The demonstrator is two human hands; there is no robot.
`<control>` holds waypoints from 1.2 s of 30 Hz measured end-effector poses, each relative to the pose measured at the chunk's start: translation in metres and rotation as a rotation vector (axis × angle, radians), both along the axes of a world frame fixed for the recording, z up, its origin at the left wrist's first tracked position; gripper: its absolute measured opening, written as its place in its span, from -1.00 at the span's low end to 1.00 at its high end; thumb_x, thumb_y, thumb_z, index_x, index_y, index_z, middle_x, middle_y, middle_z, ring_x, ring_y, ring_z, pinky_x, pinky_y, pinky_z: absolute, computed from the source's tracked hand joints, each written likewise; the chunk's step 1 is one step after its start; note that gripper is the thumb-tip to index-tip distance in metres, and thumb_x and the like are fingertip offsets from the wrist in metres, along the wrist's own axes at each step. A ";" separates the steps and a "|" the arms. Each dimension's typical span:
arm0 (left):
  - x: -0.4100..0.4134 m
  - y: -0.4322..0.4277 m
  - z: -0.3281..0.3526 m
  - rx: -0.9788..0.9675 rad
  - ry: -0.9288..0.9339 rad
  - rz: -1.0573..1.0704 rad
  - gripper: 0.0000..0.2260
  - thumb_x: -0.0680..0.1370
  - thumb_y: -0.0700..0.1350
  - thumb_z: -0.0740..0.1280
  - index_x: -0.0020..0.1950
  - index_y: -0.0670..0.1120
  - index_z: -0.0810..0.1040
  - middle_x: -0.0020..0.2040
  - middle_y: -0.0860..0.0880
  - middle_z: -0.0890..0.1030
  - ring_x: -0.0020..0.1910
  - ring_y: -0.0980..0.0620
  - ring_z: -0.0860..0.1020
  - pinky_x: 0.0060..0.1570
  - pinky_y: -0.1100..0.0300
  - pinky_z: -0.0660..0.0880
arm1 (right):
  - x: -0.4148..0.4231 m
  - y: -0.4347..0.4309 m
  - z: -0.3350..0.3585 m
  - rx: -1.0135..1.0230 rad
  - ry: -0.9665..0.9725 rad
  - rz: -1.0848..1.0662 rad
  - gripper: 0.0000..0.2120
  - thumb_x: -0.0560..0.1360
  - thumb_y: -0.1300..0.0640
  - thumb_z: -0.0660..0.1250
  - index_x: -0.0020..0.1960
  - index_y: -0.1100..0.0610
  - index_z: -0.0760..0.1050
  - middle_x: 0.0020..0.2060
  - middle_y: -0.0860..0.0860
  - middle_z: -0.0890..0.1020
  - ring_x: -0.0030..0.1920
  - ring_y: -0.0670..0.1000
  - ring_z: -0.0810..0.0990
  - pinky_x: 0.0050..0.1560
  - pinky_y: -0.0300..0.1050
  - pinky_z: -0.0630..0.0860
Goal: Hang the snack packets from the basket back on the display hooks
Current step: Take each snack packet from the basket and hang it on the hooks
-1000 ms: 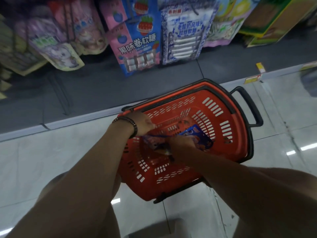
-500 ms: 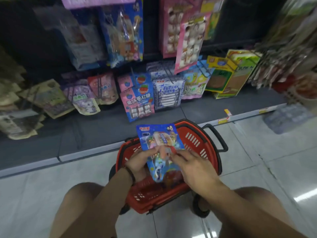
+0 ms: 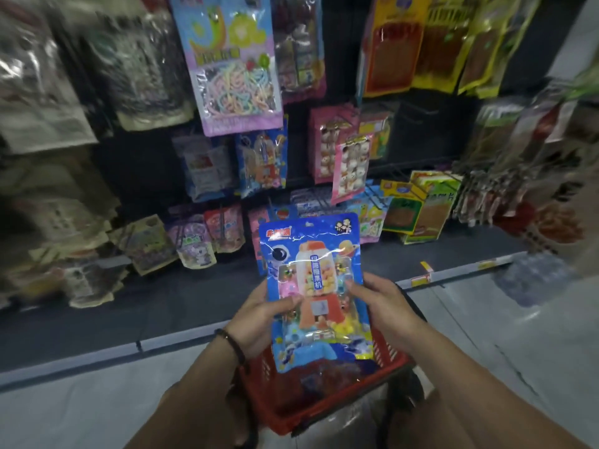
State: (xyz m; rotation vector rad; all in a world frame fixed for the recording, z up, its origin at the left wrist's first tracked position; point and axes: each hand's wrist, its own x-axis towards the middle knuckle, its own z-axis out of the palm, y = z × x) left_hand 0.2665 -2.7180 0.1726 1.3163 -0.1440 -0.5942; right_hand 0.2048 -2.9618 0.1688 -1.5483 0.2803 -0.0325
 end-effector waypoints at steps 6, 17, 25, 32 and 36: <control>0.001 0.014 0.040 0.063 -0.116 0.037 -0.49 0.58 0.10 0.44 0.37 -0.23 0.55 0.30 -0.14 0.70 0.31 -0.22 0.65 0.38 -0.33 0.50 | 0.013 0.020 0.023 -0.058 -0.036 -0.028 -0.79 0.62 0.00 0.48 0.12 0.12 0.74 0.11 0.29 0.74 0.16 0.34 0.73 0.30 0.44 0.59; 0.031 0.032 0.058 0.140 -0.053 0.054 -0.72 0.70 -0.03 0.31 0.34 -0.15 0.58 0.18 -0.16 0.75 0.14 -0.18 0.74 0.08 -0.11 0.70 | 0.052 0.038 0.058 -0.080 -0.056 -0.009 -0.86 0.59 0.02 0.53 0.06 0.08 0.77 0.05 0.07 0.80 0.11 0.11 0.77 0.29 0.28 0.64; 0.097 0.025 0.049 0.219 -0.091 0.231 -0.84 0.66 -0.13 0.39 0.22 -0.11 0.62 0.06 -0.15 0.78 0.04 -0.19 0.76 0.15 -0.23 0.66 | 0.114 0.036 0.061 -0.165 0.002 0.043 -0.88 0.66 0.09 0.46 0.01 0.10 0.73 -0.08 -0.03 0.79 0.02 0.01 0.75 -0.07 -0.08 0.65; 0.186 0.001 0.038 0.273 -0.171 0.248 -0.84 0.66 -0.06 0.42 0.22 -0.06 0.64 0.07 -0.09 0.79 0.07 -0.15 0.76 0.20 -0.27 0.64 | 0.201 0.016 0.044 -0.189 0.005 0.004 -0.88 0.64 0.07 0.47 0.03 0.08 0.76 -0.02 0.01 0.82 0.04 0.10 0.79 0.25 0.27 0.67; 0.236 -0.011 0.030 0.269 -0.279 0.297 -0.79 0.64 -0.01 0.44 0.25 -0.01 0.62 0.13 0.00 0.77 0.11 -0.08 0.75 0.20 -0.23 0.64 | 0.256 0.005 0.035 -0.246 -0.088 0.016 -0.70 0.55 -0.20 0.47 0.07 0.02 0.73 0.12 0.35 0.69 0.14 0.49 0.65 0.18 0.54 0.58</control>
